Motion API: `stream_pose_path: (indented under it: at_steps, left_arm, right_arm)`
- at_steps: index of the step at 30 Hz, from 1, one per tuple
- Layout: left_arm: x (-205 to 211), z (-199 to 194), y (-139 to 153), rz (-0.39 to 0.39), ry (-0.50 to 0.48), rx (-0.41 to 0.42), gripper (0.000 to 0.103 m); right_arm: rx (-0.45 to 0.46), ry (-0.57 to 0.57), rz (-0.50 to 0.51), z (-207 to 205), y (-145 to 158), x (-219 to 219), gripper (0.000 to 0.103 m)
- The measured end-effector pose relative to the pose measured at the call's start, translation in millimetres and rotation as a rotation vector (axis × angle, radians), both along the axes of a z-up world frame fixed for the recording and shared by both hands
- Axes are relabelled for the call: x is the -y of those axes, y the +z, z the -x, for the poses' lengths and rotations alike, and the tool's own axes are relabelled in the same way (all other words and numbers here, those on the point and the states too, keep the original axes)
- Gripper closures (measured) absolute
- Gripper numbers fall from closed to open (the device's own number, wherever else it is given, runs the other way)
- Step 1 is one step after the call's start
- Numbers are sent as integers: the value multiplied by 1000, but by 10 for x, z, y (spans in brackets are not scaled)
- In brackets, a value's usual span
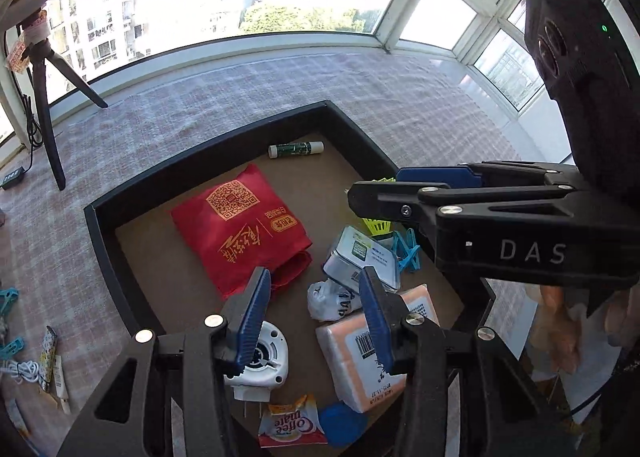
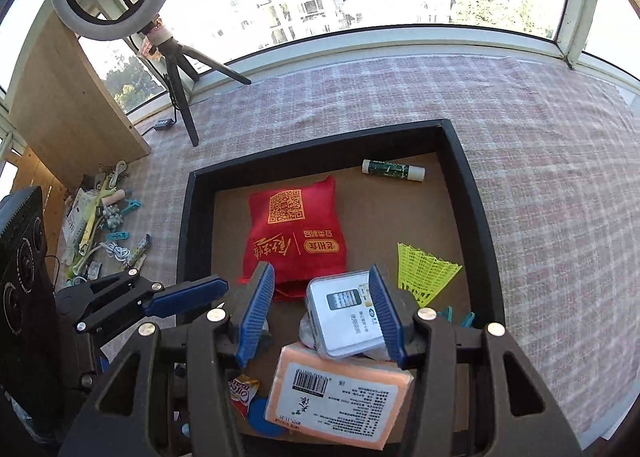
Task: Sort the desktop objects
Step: 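Carry the white box into the tray and release it, then grasp the yellow lanyard strap with the left gripper while the right grasps the patterned tube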
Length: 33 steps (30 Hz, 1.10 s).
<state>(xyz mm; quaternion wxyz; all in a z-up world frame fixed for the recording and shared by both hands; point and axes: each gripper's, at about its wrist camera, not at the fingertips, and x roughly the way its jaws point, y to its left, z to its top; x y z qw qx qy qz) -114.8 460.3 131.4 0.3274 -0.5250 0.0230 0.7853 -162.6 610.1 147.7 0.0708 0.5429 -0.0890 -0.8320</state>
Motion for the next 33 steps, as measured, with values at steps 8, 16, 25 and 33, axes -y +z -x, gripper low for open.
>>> stream_pose_path:
  at_steps: [8, 16, 25, 33]
  left_arm:
    - [686, 123, 56, 35, 140, -13, 60]
    - [1703, 122, 106, 135, 306, -54, 58]
    - [3097, 271, 66, 113, 613, 25, 52]
    - [3641, 560, -234, 28, 755, 178, 48]
  right_arm:
    - [-21, 82, -53, 7, -20, 330, 50]
    - [4, 228, -16, 91, -88, 1129, 44]
    - [104, 283, 36, 257, -371, 2086, 44]
    - [200, 265, 63, 538, -783, 2758, 56]
